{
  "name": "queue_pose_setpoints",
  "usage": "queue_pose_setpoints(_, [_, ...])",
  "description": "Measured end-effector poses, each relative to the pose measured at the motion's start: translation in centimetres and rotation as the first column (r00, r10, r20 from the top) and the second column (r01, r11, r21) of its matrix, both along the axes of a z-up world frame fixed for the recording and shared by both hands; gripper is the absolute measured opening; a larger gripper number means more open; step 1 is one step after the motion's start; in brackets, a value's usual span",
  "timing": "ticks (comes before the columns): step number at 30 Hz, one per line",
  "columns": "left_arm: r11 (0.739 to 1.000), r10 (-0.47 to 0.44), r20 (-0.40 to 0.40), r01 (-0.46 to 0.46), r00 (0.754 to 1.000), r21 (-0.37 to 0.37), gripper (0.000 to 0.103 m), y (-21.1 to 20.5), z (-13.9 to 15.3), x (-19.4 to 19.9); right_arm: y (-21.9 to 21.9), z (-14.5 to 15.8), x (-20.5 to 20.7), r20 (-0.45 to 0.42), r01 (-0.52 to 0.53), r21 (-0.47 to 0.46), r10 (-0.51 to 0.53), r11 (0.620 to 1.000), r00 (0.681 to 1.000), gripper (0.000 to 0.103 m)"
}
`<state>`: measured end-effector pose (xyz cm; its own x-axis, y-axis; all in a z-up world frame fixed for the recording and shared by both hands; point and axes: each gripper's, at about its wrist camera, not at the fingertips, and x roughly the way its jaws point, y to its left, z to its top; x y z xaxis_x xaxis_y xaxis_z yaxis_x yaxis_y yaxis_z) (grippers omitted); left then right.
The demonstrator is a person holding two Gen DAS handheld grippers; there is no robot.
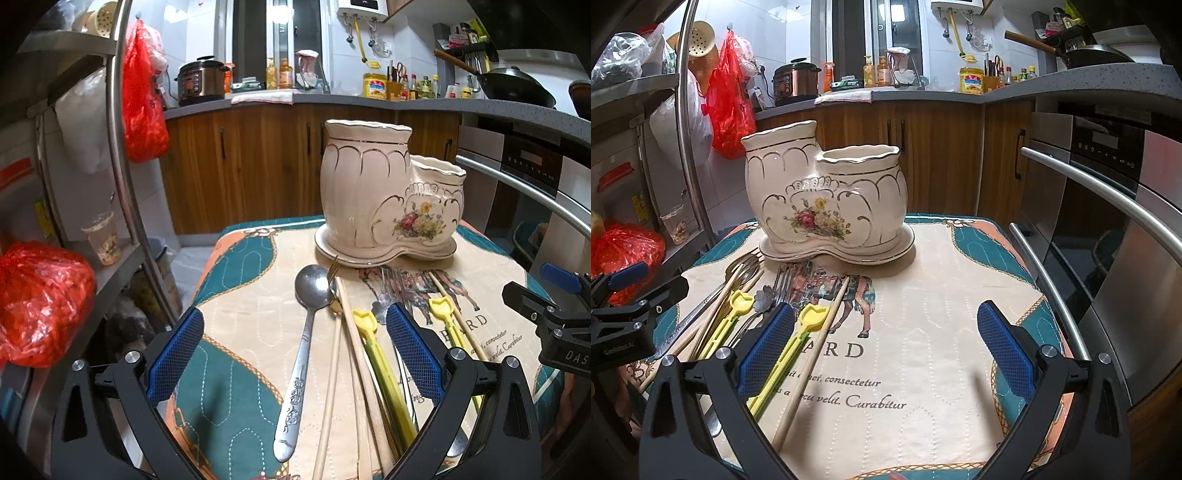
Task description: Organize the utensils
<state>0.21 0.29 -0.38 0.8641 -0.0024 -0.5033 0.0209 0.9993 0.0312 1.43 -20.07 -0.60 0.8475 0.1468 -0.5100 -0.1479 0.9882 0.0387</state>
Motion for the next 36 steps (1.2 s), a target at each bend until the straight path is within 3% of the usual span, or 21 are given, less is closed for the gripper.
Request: queue_pose_setpoints(36, [1.000, 0.008, 0.000, -0.008, 1.000, 0.021, 0.098, 0.04, -0.10, -0.06, -0.36, -0.31, 0.00, -0.003, 0.005, -0.008, -0.005, 1.000, 1.000, 0.098])
